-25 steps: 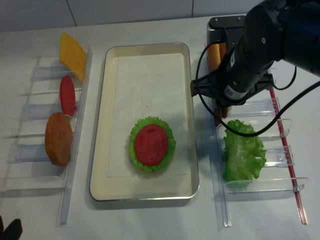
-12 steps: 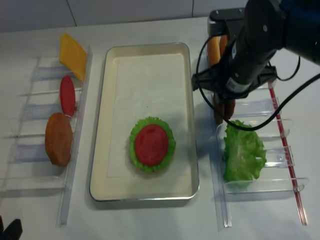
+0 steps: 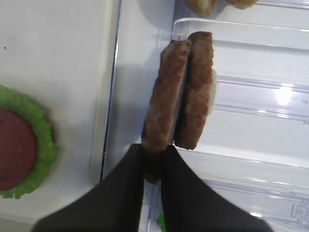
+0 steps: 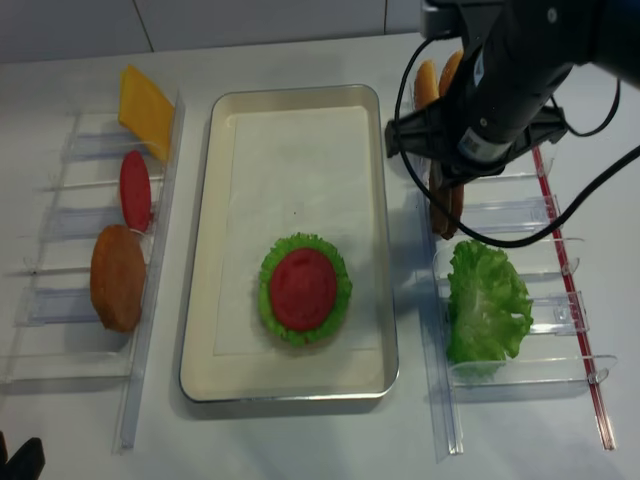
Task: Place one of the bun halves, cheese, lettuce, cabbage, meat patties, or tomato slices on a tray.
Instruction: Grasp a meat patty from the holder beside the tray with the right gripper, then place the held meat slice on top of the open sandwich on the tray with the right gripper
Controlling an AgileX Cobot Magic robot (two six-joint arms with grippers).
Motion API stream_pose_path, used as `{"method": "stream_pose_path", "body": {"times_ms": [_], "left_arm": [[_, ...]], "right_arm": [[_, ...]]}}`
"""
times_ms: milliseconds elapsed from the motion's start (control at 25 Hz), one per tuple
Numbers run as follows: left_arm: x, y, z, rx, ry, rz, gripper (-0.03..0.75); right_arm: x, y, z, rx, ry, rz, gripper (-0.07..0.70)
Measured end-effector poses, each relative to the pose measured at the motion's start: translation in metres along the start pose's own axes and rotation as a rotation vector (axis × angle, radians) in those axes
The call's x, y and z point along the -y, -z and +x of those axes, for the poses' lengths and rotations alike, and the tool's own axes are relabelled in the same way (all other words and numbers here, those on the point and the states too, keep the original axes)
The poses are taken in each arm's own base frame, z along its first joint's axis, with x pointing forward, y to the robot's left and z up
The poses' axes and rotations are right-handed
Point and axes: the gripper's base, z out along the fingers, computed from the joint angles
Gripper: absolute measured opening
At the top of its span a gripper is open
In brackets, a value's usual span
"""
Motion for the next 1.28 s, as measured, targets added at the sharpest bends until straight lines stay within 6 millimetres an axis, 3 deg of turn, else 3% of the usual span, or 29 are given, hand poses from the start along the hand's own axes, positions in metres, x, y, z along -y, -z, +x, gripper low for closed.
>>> {"method": "stream_pose_path", "body": {"times_ms": [320,760,960,1280], "left_arm": [[0.000,0.000,0.000,0.000,0.000,0.000,0.262],[0.000,0.000,0.000,0.000,0.000,0.000,0.262],[0.000,0.000,0.000,0.000,0.000,0.000,0.262],[0.000,0.000,0.000,0.000,0.000,0.000,0.262]], "right_arm": [[-0.008,0.030,0.004,0.040,0.031,-0.111,0.129],[-0.038,0.042,0.014,-0.040,0.102,-0.463,0.129],[-0.054,0.026,0.010,-0.119,0.121,-0.633,0.129],[-0.068,-0.015,0.000,-0.201,0.133,-0.755,0.129]]}}
